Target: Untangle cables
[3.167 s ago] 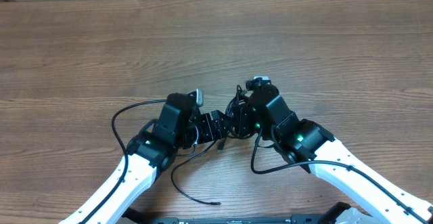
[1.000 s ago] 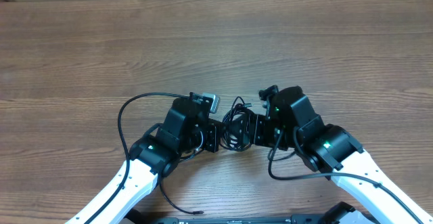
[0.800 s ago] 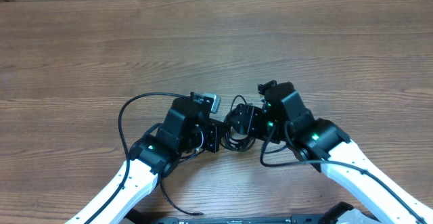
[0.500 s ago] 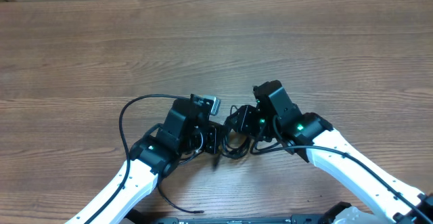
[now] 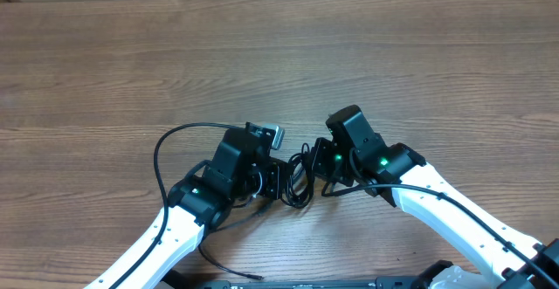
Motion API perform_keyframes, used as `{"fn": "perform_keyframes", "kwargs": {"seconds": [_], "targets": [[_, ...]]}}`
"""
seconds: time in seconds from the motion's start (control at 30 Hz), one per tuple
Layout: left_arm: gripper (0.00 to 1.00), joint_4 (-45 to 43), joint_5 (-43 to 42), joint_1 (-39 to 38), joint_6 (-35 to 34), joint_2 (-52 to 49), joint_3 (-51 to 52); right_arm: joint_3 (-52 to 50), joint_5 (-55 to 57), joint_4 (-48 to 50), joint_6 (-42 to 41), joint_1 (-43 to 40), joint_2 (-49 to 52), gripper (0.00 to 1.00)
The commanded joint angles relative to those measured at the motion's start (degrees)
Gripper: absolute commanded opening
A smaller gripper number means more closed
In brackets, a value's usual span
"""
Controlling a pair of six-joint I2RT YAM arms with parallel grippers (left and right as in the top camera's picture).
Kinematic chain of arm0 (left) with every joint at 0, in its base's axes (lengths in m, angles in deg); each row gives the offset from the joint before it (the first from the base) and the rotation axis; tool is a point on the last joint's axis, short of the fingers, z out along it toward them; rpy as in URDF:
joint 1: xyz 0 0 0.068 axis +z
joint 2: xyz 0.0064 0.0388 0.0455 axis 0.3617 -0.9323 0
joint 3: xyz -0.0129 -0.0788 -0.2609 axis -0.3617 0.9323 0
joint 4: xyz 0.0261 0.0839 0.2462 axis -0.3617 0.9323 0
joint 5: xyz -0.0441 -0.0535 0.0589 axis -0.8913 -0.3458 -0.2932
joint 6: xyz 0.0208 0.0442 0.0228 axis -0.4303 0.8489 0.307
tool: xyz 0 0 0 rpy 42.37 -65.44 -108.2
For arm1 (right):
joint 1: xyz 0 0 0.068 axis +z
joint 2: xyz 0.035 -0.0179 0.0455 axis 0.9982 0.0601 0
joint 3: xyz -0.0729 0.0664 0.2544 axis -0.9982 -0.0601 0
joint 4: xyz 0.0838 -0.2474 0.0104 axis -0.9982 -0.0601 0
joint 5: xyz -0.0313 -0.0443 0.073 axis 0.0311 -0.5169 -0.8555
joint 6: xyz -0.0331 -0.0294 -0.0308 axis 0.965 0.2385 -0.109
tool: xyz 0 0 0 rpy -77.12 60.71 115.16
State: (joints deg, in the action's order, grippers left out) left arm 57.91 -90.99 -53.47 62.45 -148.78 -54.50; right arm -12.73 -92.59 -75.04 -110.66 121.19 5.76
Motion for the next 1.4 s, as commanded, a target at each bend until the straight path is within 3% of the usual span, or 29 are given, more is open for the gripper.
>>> {"fn": "perform_keyframes", "kwargs": {"seconds": [0.0,0.23,0.5,0.63,0.73,0.9,1.03,1.17,1.37], "targets": [[0.04,0.42,3.76,0.15,-2.43,1.33,-0.94,0.09,3.76,-2.25,0.2,-2.43,0.44,0.04],[0.04,7.23,14.16,0.94,-8.81,1.33,-0.94,0.09,3.56,-7.63,4.68,-14.4,-3.85,0.04],[0.04,4.13,9.62,1.16,-6.14,1.33,-0.94,0.09,-10.69,-11.78,16.96,-27.41,-9.64,0.06],[0.04,2.49,5.95,1.14,-3.58,1.33,-0.94,0.04,-16.72,-13.53,20.2,-26.43,-9.6,0.13],[0.04,1.55,4.55,1.14,-2.84,1.33,-0.94,-0.02,-21.2,-13.49,20.39,-24.22,-9.57,0.29],[0.04,0.11,2.12,1.14,-2.84,1.33,-0.94,-0.04,-20.46,-11.54,19.71,-17.62,-9.51,0.44],[0.04,-1.03,0.37,1.11,-2.84,1.33,-0.94,-0.09,-19.45,-7.8,17.53,-12.9,-9.05,0.45],[0.04,-1.81,-1.38,1.11,-2.82,1.33,-0.94,-0.13,-10.69,-4.94,10.45,-8.37,-7.1,0.44],[0.04,-1.77,-2.69,1.11,-1.92,1.31,-0.92,-0.13,-12.28,2.95,9.18,-3.87,-3.32,0.43]]}}
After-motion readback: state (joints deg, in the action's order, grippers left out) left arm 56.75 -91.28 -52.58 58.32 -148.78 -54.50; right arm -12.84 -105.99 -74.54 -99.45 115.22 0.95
